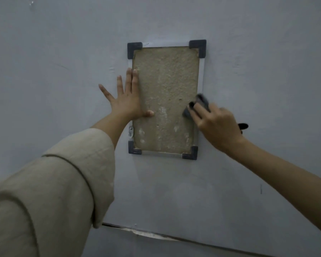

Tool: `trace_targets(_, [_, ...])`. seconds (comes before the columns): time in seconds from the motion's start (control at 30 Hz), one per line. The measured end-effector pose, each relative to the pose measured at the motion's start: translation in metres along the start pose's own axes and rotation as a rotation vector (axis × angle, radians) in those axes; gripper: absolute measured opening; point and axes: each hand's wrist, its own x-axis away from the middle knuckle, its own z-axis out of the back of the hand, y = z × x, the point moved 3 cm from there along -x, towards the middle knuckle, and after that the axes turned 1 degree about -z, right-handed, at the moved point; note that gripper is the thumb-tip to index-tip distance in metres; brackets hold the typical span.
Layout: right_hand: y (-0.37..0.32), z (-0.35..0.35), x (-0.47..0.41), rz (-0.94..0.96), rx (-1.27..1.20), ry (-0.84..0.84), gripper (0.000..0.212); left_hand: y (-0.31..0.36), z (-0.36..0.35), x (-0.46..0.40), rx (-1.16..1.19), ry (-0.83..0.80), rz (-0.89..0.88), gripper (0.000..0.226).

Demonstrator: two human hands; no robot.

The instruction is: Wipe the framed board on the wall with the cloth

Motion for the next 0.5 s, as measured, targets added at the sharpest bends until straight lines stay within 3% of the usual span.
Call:
trace_targets(0.1, [-0.008, 0.004, 0.015, 0.122, -0.053, -0.043, 0.040, 0.000, -0.001, 0.000, 0.002, 0.000, 0.004, 0.126])
trace_targets(0.3, [0.027, -0.001, -0.019, -0.083, 0.029, -0.017, 0.036, 0.001, 0.000, 0.000, 0.001, -0.014, 0.009, 0.126])
trace_targets(0.5, [-0.004, 0.002, 0.003, 0.112, -0.023, -0.043, 0.038, 0.000, -0.001, 0.000, 0.004, -0.012, 0.008, 0.126])
